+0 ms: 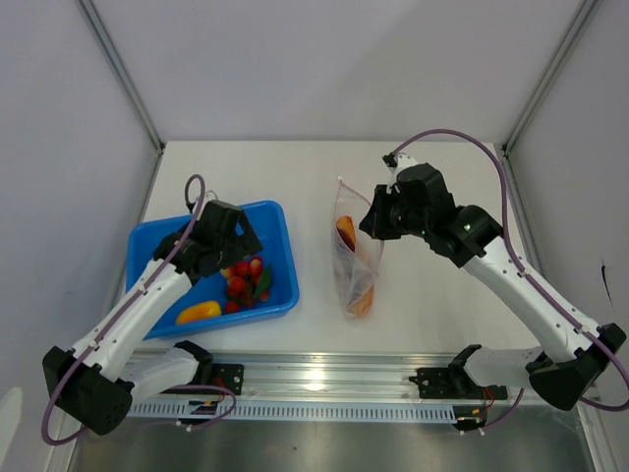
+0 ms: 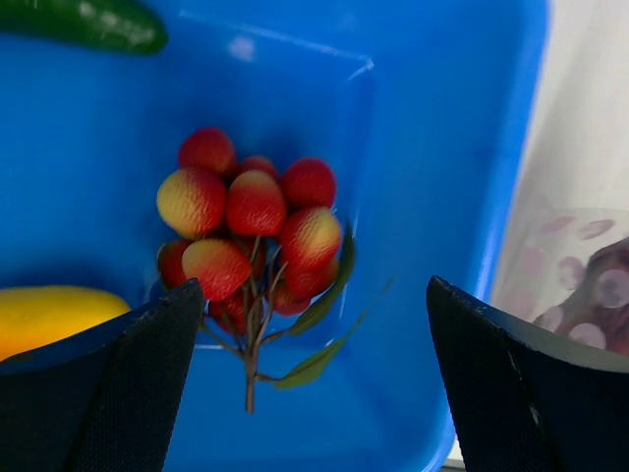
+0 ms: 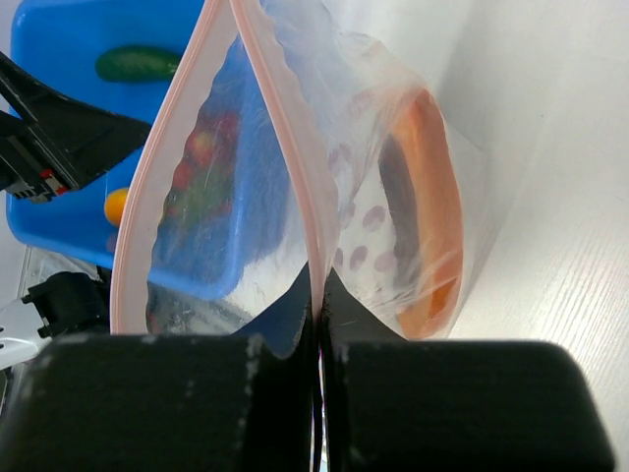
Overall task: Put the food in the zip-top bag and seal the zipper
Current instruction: Pick up the fake fruit from the bin.
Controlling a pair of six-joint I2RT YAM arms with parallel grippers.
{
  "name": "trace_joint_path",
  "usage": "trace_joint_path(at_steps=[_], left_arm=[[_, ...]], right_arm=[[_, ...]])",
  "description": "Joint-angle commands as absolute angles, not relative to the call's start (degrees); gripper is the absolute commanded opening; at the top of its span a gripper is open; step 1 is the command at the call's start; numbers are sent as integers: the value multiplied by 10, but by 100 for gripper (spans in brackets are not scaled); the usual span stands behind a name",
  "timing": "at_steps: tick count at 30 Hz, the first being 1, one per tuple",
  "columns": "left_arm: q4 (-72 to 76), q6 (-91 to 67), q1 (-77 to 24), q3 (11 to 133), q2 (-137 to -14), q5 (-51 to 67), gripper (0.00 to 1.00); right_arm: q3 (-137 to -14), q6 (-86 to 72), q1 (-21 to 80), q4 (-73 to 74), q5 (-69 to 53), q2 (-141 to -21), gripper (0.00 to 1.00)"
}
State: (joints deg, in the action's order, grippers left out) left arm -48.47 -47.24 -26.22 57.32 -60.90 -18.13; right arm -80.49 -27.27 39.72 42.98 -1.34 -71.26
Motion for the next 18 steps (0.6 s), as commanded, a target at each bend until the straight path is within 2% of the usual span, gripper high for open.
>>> trace_joint_path(at_steps=[1, 4, 7, 8, 18], left_arm=[[-491, -513, -258, 563, -605, -171, 95], [-501, -509, -256, 572, -615, -166, 96], [-507, -510, -255, 568, -626, -157, 91], [-505, -511, -255, 553, -626, -150, 88], [-444, -544, -255, 460, -622, -49, 83]], right_arm=[[-797, -267, 395, 416, -26, -709, 0], [-793, -268, 395, 415, -31, -712, 0], [-797, -271, 394, 410, -33, -715, 0], [-798, -271, 395, 408, -34, -715, 0], [-789, -275, 395, 397, -43, -716, 0]])
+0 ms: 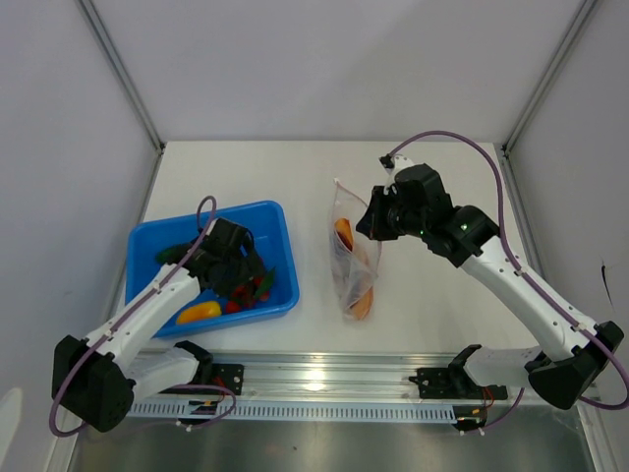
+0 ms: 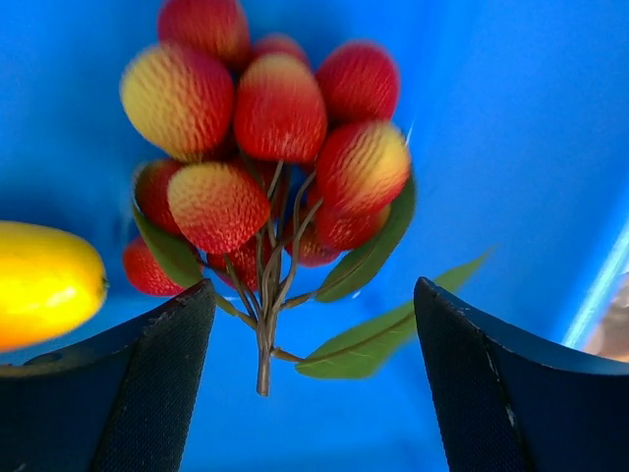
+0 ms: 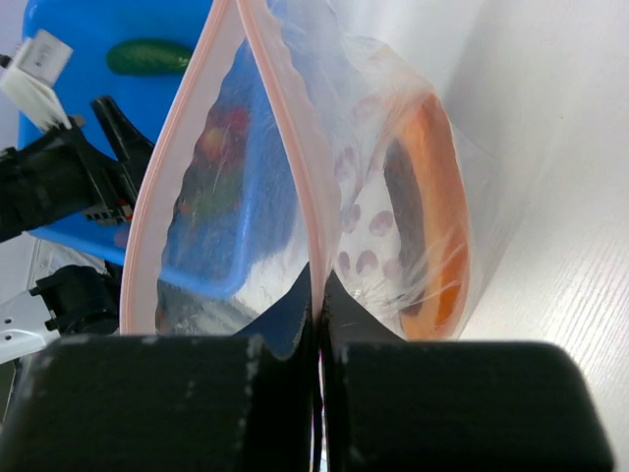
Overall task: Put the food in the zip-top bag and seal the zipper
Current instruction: Pick up the fake fruit from the bin.
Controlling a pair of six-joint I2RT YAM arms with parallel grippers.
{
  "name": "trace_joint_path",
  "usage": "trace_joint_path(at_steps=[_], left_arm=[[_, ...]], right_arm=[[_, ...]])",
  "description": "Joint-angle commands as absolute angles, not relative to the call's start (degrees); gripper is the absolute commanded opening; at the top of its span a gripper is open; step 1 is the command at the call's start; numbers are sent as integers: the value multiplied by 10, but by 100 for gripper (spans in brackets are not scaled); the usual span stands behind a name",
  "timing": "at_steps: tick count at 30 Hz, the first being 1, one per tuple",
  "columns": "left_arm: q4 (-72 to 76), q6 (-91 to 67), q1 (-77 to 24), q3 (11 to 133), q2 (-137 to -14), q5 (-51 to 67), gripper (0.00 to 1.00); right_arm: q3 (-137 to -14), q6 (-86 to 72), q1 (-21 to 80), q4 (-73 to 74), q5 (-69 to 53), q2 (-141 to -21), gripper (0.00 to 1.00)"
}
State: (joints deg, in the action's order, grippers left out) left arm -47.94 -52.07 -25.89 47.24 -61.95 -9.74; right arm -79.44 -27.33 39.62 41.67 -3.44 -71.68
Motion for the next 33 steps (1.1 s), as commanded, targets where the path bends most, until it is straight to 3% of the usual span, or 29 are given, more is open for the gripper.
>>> trace_joint_path(at_steps=[1, 7, 18, 24, 25, 29, 33], left_arm=[[-438, -549, -255, 447, -626, -42, 83], [-399, -569, -255, 423, -671, -14, 77], [-352, -568, -255, 416, -741, -8, 55], [-338, -562, -255, 402, -737, -5, 26], [-338, -561, -255, 402, -732, -6, 17], [-359, -554, -254, 407, -700, -28, 6], [-417, -537, -254, 442, -647, -75, 2]], right_arm=[[-788, -276, 395, 398, -45, -716, 0], [-782, -277, 394, 403, -37, -706, 0], [-781, -280, 395, 410, -27, -700, 0], [-778, -280, 395, 411, -22, -698, 0], [-777, -281, 395, 410, -21, -698, 0], [-773, -285, 395, 407, -25, -700, 0], [-768, -288, 395, 403, -28, -696, 0]])
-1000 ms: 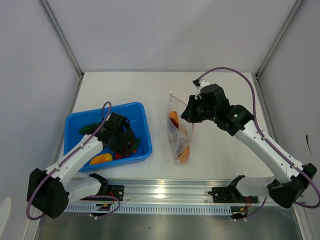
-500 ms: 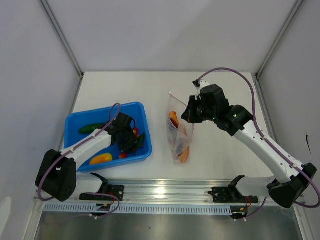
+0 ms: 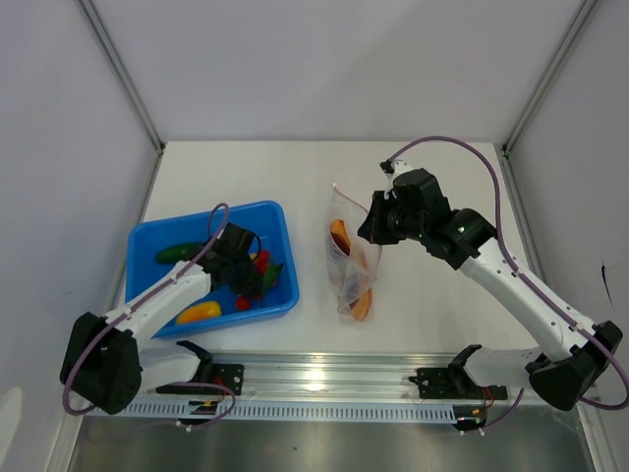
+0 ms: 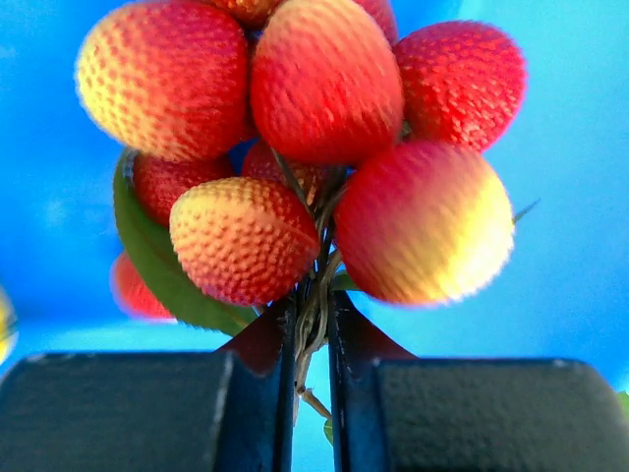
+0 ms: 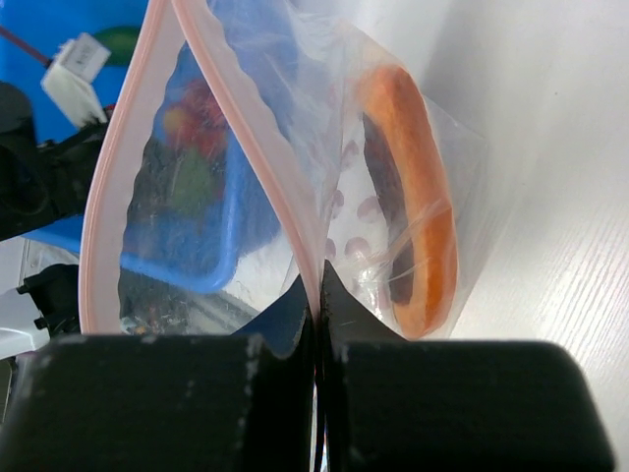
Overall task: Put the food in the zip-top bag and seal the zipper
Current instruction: Pick up the fake fruit from the bin, then place the fake fruit in the zipper food storage bag.
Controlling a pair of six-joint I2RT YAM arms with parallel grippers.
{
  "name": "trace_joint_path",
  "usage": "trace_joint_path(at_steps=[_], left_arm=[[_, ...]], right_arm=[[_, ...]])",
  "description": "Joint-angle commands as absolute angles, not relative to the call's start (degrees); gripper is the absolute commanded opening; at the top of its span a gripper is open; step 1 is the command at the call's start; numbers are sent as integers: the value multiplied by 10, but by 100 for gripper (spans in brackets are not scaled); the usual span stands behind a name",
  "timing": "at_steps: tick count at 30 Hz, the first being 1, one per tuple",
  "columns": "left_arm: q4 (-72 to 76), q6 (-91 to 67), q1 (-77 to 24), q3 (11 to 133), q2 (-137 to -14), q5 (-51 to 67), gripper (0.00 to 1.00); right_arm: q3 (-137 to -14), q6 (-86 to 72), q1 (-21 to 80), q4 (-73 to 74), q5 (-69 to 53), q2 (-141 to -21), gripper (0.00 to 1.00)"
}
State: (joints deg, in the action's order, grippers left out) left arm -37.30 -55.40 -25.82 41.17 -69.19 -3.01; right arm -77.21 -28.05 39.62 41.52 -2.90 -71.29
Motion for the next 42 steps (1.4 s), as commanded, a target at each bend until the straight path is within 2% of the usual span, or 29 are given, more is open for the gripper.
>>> trace_joint_path(at_steps=[1, 7, 13, 19, 25, 33, 42], left_arm=[[-426, -534, -254, 464, -637, -83, 1], [-496, -504, -255, 545, -580, -137, 1], [-526, -472, -254, 627, -550, -128, 0], [-492, -432, -254, 678, -516, -38, 1], [-451, -398, -255, 762, -520, 113, 1], [-317, -456, -257, 776, -523, 307, 1], [-138, -563, -295, 755, -561, 351, 0]], right_arm=[[-768, -290, 395, 403, -29, -695, 0], [-765, -294, 395, 397, -36, -694, 0], [-754, -298, 395, 390, -33, -696, 0], [-757, -294, 395, 386, -30, -707, 0], [-757, -298, 395, 379, -31, -717, 0], [-759, -302, 397, 369, -29, -729, 0], [-772, -307, 408, 370, -22, -736, 0]])
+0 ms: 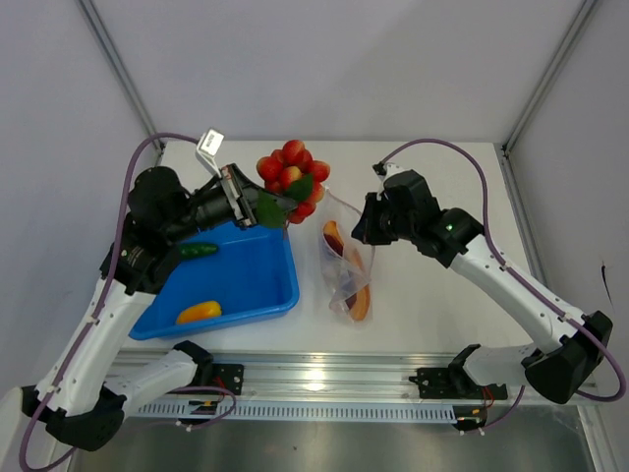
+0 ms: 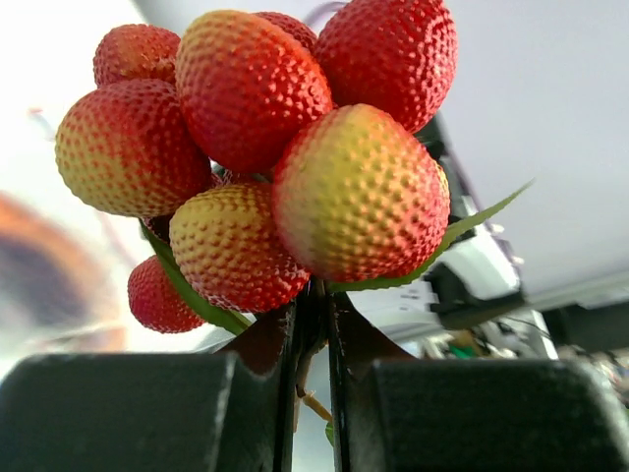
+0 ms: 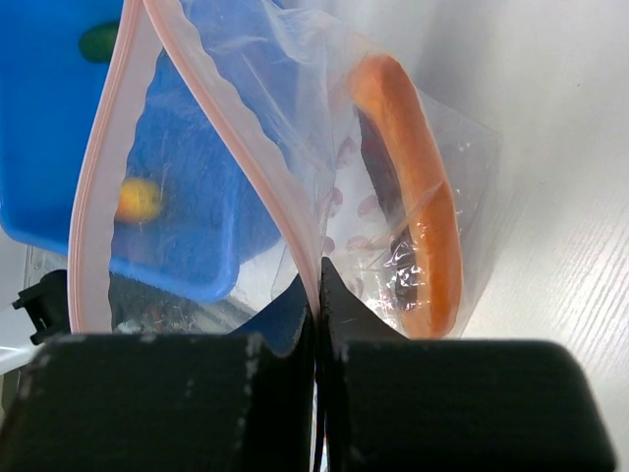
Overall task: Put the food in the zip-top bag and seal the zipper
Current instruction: Place the fake fruit in the zipper food storage bag.
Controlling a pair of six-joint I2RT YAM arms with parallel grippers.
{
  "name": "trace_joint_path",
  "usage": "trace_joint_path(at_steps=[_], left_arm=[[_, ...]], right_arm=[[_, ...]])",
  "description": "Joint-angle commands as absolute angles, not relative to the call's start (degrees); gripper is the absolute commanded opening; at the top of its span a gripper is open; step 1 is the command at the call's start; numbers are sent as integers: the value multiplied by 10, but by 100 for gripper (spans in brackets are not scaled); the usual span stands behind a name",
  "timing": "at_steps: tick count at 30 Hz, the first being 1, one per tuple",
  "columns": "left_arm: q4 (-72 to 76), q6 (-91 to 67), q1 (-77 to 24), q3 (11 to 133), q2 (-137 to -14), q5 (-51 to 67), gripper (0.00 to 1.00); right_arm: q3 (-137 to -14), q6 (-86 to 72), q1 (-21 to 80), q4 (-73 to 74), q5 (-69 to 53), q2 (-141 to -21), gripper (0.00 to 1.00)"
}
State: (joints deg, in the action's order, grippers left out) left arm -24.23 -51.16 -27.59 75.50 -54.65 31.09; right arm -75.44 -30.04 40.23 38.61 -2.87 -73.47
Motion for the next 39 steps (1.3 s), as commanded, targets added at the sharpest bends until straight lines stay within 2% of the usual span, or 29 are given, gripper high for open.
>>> trace_joint_path(at_steps=[1, 8, 24, 33, 39], left_arm=[[-132, -568, -301, 758, -567, 351, 0], [-84, -597, -351, 746, -608, 338, 1], [-73, -585, -370, 630, -629, 294, 1], [-198, -525, -374, 647, -623, 253, 1], [-220, -494, -374, 632, -597, 255, 0]], right_arm=[[-772, -308, 410, 370, -20, -736, 0], [-780, -313, 415, 369, -14, -737, 0], [-795, -342, 419, 357, -10, -711, 0], [-801, -338, 417, 364, 5, -703, 0], [-807, -336, 412, 371, 19, -702, 0]])
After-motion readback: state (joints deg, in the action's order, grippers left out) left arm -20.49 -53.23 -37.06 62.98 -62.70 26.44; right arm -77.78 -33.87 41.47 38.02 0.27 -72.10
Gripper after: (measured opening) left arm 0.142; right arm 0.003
